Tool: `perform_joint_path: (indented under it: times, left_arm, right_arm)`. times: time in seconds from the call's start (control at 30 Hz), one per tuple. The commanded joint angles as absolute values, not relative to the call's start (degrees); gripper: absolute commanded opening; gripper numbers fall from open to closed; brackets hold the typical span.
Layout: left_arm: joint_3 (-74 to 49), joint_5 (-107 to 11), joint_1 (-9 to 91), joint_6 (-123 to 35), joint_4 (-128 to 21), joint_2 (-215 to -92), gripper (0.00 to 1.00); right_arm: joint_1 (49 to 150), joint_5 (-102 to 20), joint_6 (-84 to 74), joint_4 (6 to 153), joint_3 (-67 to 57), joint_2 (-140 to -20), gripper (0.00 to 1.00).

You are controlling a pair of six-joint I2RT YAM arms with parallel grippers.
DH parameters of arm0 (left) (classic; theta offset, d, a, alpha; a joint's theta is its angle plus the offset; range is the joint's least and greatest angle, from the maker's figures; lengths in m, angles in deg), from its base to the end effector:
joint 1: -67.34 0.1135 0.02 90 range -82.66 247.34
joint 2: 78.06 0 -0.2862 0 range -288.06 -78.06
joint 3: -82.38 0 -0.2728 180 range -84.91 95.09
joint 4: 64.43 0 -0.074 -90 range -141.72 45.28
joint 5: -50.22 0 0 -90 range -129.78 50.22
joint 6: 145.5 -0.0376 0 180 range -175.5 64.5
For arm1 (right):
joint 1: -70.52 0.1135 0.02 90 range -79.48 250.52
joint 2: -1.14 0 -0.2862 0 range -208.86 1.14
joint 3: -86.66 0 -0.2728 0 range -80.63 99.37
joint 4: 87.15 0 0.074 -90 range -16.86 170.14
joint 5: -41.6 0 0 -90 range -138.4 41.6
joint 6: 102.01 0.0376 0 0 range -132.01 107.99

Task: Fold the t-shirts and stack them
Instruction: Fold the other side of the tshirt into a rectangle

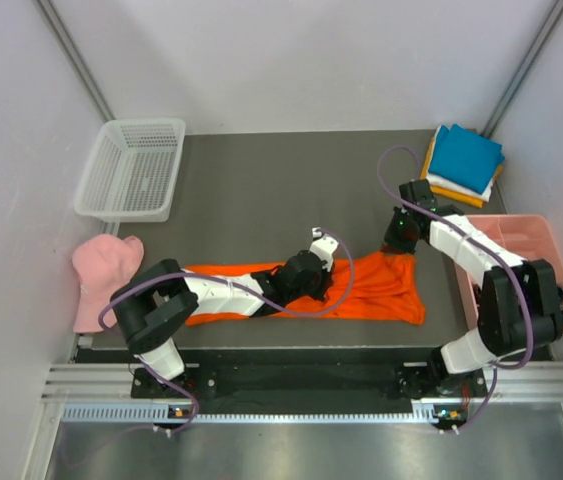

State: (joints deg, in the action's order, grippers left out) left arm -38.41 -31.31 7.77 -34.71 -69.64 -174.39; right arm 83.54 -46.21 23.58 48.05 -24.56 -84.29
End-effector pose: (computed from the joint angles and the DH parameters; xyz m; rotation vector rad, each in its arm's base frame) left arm 0.1889 -0.3106 0.1746 0.6432 2.0993 -0.6619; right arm 0.3035 0.0717 0.2226 0.5124 2.6347 0.3278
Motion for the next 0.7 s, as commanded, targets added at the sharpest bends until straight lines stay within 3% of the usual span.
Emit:
perform_joint_path:
  times: [0.0,0.67]
  left_arm:
    - [-37.0,-30.5,7.8,-34.8,-69.9,-174.7,0.0]
    - [-38.9,-29.8,7.8,-32.7,-70.1,-174.1,0.0]
  right_arm:
    - [84.1,-46.9,22.5,50.4,-21.2,-85.8,0.0]
    - [84.1,-46.1,21.0,53.4,-18.2,-90.1,0.0]
